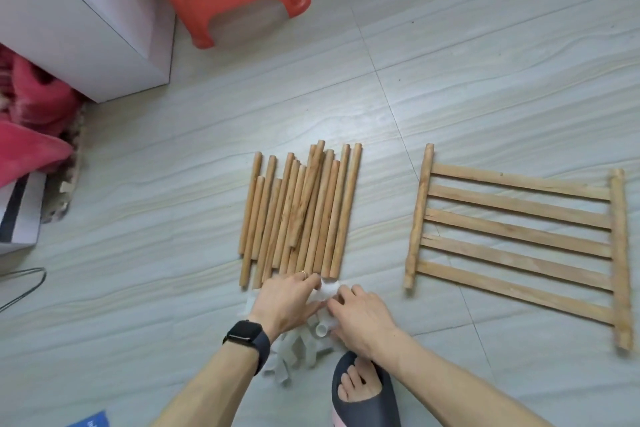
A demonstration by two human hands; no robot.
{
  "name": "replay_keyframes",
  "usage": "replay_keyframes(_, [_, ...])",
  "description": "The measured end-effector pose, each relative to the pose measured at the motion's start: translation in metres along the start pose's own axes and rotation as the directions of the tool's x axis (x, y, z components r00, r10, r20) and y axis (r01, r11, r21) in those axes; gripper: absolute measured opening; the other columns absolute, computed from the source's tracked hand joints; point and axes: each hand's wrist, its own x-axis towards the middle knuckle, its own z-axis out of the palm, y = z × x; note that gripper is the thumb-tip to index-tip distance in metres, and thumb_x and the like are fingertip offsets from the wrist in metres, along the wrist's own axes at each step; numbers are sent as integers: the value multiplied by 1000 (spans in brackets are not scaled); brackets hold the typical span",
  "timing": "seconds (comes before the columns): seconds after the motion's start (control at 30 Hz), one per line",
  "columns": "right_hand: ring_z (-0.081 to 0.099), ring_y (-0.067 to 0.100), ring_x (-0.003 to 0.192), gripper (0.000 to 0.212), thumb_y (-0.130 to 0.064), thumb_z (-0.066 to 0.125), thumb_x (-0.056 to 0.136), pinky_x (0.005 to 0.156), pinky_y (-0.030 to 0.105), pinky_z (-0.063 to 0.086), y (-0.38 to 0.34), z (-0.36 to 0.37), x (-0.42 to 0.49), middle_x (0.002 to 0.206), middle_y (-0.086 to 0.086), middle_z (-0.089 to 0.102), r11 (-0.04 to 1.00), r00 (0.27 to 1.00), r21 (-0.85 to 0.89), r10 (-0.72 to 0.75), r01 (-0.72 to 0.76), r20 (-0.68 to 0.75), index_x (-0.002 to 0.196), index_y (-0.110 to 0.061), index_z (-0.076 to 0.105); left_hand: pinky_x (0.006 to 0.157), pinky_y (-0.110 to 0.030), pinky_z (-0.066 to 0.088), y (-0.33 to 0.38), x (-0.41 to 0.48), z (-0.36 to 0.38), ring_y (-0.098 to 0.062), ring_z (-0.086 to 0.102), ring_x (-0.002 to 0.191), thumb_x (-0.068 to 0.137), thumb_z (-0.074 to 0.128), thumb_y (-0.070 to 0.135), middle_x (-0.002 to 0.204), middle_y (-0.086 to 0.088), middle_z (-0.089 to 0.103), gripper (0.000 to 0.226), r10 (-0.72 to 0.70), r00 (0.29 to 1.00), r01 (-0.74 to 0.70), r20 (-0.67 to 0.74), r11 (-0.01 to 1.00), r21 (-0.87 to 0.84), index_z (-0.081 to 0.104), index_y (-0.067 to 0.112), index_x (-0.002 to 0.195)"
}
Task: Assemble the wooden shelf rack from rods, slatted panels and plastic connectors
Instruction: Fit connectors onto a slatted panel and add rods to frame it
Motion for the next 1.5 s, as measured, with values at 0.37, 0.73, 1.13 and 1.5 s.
replay_keyframes(0.37, [59, 22, 116, 40, -43, 60, 93, 96, 34, 48, 59, -19, -10, 122, -3, 61, 876, 965, 406, 246, -260, 87, 128, -26, 55, 63, -31, 46, 12, 9, -5, -19, 67, 89, 94, 45, 64, 109, 9, 64, 40, 76, 997, -76, -7, 996, -46, 44, 45, 129])
replay_keyframes(0.73, [74, 23, 94, 21, -17, 53, 103, 76, 25, 56, 64, -37, -16, 104, 12, 74, -187, 854, 966, 457, -179, 247, 107, -5, 69, 65, -25, 50, 66, 41, -20, -6, 60, 71, 89, 53, 65, 96, 24, 60, 33, -112, 954, -41, -277, 869, -493, 64, 42, 112])
replay_keyframes(1.13, [72, 10, 93, 45, -32, 83, 74, 77, 28, 58, 168, -116, -53, 109, -2, 73, 30, 871, 999, 491, -25, 7, 112, -17, 66, 65, -25, 48, 143, 140, -113, -11, 73, 74, 88, 71, 53, 96, 5, 76, 34, -246, 945, 239, 216, 67, -969, 74, 22, 100])
replay_keyframes(1.5, [69, 14, 96, 35, -48, 82, 80, 87, 35, 55, 255, -131, -50, 98, -5, 74, 294, 710, 953, 686, -73, -157, 101, -24, 66, 100, -41, 45, 175, 216, -103, -27, 48, 123, 91, 56, 56, 132, -4, 52, 58, -434, 901, 268, 34, 492, -828, 48, 16, 132])
